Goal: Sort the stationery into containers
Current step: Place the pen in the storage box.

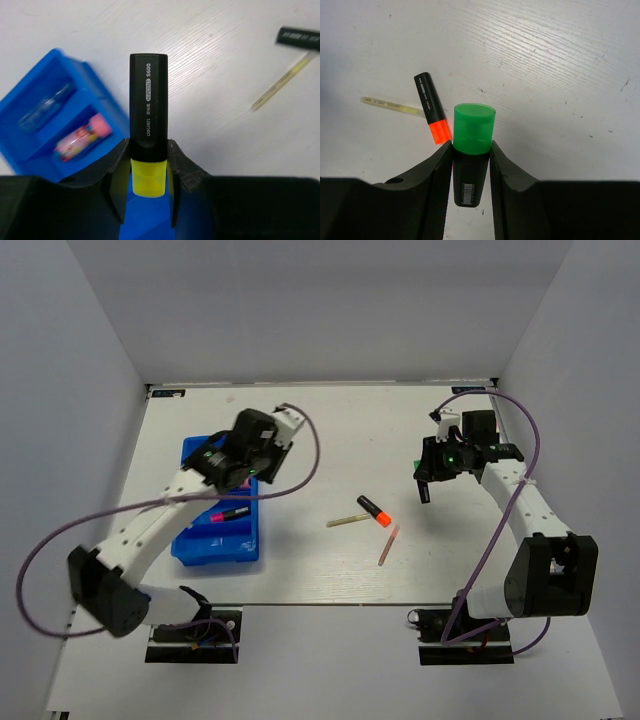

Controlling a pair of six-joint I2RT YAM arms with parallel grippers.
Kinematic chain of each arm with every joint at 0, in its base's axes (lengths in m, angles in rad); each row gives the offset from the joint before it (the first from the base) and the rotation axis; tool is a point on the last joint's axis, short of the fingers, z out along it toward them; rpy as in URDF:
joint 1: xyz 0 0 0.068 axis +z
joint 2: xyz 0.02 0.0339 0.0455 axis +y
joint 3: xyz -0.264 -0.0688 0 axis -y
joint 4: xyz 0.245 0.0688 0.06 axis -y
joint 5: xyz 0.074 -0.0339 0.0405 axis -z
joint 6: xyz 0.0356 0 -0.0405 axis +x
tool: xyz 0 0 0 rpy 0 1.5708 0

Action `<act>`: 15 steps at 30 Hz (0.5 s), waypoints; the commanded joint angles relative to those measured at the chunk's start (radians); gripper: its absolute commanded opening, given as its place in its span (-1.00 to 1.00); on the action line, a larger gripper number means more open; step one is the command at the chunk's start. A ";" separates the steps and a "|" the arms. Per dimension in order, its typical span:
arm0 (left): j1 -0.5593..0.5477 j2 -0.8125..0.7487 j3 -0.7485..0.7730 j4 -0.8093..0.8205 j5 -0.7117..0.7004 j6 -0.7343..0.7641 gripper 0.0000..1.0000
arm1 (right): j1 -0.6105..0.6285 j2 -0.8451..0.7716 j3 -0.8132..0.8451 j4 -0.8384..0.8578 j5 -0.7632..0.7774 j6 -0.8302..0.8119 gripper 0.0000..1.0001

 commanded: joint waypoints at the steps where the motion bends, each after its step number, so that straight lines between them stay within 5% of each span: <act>1: 0.082 -0.142 -0.190 -0.029 0.120 0.235 -1.00 | -0.005 -0.026 -0.005 0.009 -0.036 -0.001 -1.00; 8: 0.292 -0.323 -0.375 0.003 0.206 0.407 -1.00 | -0.004 -0.021 -0.005 0.005 -0.059 0.007 -1.00; 12: 0.467 -0.298 -0.396 -0.024 0.508 0.480 -1.00 | -0.002 -0.021 -0.006 0.002 -0.065 0.008 -1.00; 15: 0.585 -0.272 -0.433 0.003 0.605 0.480 -1.00 | -0.005 -0.032 -0.017 0.008 -0.068 0.003 -1.00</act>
